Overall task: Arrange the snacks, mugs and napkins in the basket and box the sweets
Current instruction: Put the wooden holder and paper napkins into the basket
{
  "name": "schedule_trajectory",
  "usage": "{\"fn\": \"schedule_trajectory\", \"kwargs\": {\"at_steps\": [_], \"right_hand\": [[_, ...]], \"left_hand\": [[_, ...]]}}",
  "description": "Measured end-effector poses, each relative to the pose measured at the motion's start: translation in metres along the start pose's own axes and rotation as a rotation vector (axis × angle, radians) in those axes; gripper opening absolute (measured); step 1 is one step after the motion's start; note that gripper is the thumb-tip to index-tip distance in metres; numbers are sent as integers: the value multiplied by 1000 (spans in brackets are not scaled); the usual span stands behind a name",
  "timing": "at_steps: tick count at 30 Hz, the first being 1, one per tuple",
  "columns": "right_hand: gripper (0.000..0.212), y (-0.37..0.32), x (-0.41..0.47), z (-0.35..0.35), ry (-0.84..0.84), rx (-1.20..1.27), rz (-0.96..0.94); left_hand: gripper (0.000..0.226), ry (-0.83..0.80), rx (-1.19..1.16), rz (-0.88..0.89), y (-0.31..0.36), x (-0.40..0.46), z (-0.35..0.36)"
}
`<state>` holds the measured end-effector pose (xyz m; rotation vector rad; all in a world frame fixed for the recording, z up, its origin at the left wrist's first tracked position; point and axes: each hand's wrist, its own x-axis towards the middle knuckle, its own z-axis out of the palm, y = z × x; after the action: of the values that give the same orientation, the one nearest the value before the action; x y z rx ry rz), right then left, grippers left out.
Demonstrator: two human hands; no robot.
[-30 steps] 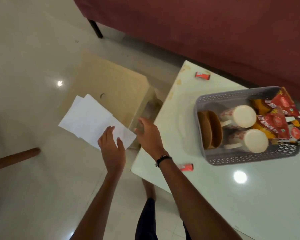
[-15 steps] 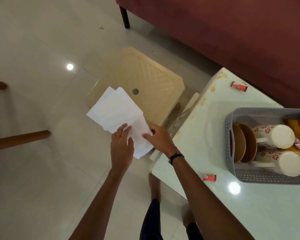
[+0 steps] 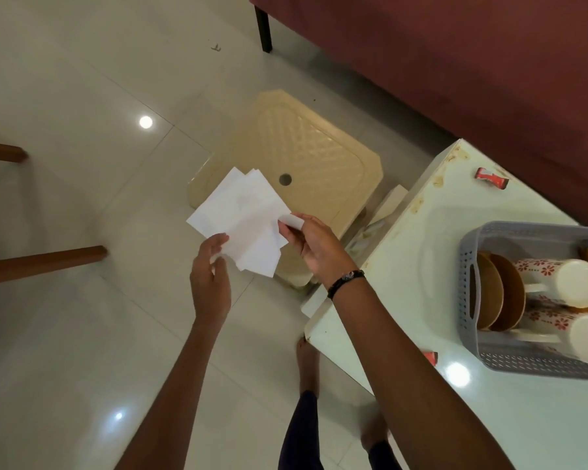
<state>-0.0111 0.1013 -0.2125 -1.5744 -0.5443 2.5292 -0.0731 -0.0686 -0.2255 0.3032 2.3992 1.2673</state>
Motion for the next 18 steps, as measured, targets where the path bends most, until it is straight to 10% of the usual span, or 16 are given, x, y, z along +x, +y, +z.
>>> {"fn": "schedule_trajectory", "kwargs": {"at_steps": [7, 18], "right_hand": [[27, 4, 11, 13, 26, 94, 20], [15, 14, 19, 10, -40, -244, -66]], "left_hand": [[45, -269, 737, 533, -3, 39, -5], [57, -391, 795, 620, 4, 76, -18]]}}
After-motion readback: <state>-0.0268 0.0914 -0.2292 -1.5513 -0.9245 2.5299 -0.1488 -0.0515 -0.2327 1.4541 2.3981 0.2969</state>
